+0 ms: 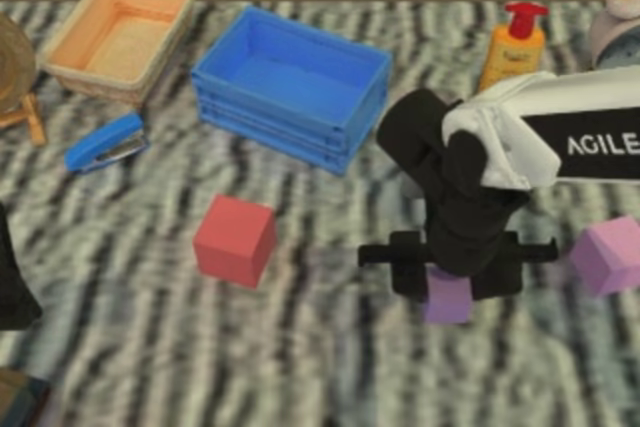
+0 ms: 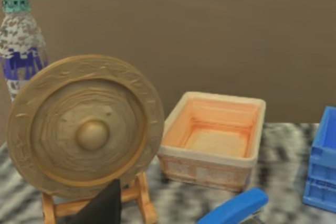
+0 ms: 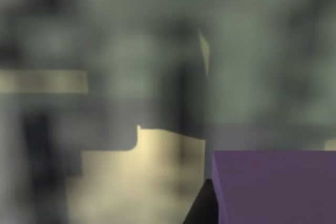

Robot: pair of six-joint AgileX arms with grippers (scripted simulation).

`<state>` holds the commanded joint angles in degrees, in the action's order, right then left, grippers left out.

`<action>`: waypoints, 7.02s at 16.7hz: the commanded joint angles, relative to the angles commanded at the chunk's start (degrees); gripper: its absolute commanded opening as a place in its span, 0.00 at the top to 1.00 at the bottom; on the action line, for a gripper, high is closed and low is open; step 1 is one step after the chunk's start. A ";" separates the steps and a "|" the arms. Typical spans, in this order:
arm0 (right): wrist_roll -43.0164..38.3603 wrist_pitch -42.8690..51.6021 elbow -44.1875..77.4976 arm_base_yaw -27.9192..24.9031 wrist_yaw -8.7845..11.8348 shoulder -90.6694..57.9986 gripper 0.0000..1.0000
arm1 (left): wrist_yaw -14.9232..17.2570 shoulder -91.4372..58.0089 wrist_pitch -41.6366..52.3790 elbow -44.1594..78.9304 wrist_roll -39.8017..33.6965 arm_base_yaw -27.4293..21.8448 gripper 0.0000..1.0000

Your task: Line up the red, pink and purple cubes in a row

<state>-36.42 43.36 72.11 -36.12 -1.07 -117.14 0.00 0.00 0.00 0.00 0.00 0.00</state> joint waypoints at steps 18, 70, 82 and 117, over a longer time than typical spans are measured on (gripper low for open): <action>0.00 0.00 0.00 0.00 0.00 0.00 0.00 | 0.00 0.00 0.00 0.00 0.00 0.00 0.00; 45.65 -6.09 -6.87 28.92 0.97 -0.82 0.08 | 0.00 0.00 0.00 0.00 0.00 0.00 0.00; 45.65 -6.09 -6.87 28.92 0.97 -0.82 0.98 | 0.00 0.00 0.00 0.00 0.00 0.00 0.00; 5.61 18.45 18.76 2.41 0.47 -2.98 1.00 | 0.00 0.00 0.00 0.00 0.00 0.00 0.00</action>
<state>-30.81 61.81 90.87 -33.71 -0.61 -120.12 0.00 0.00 0.00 0.00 0.00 0.00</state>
